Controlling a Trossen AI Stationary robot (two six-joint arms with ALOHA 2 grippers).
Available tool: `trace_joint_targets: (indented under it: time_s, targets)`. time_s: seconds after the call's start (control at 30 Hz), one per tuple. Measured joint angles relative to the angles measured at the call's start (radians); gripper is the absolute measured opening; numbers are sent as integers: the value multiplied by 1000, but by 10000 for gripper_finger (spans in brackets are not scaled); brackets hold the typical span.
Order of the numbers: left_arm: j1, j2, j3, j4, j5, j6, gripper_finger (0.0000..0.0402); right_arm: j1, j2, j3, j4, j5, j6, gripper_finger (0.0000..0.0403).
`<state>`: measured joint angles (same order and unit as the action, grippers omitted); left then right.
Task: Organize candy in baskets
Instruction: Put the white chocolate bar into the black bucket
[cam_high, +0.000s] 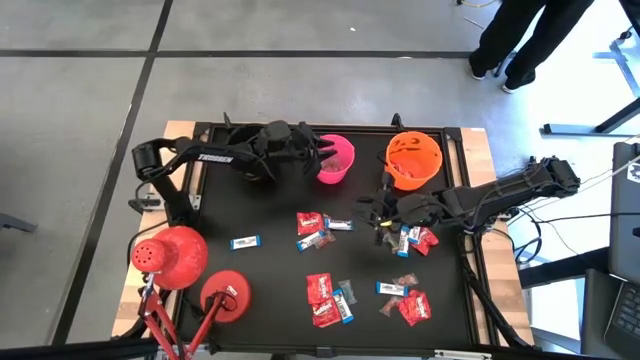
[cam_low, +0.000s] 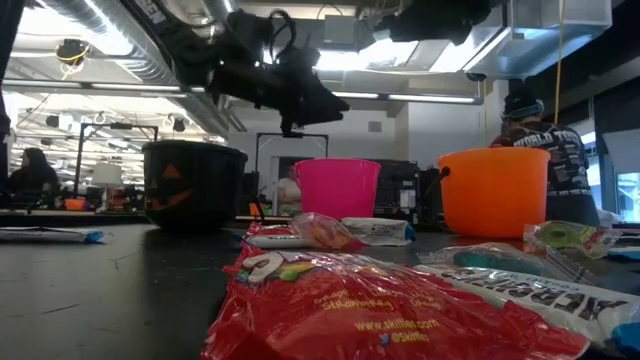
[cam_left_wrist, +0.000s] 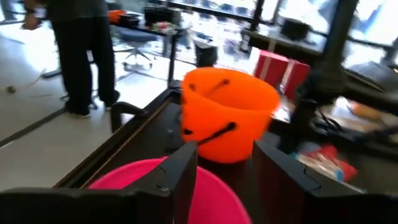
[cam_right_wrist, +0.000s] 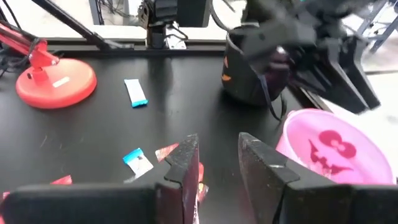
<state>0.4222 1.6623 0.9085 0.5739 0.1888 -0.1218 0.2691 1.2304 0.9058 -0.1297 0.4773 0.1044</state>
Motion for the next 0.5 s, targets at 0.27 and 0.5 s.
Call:
trace_joint_targets:
  time_s: [0.27, 0.5]
  targets:
    - [-160, -246, 1, -442, -255, 203, 145, 0, 6, 0, -106, -51, 77, 111]
    - [-219, -485, -112, -574, -358, 205, 145, 0, 93, 0, -116, -53, 101, 111]
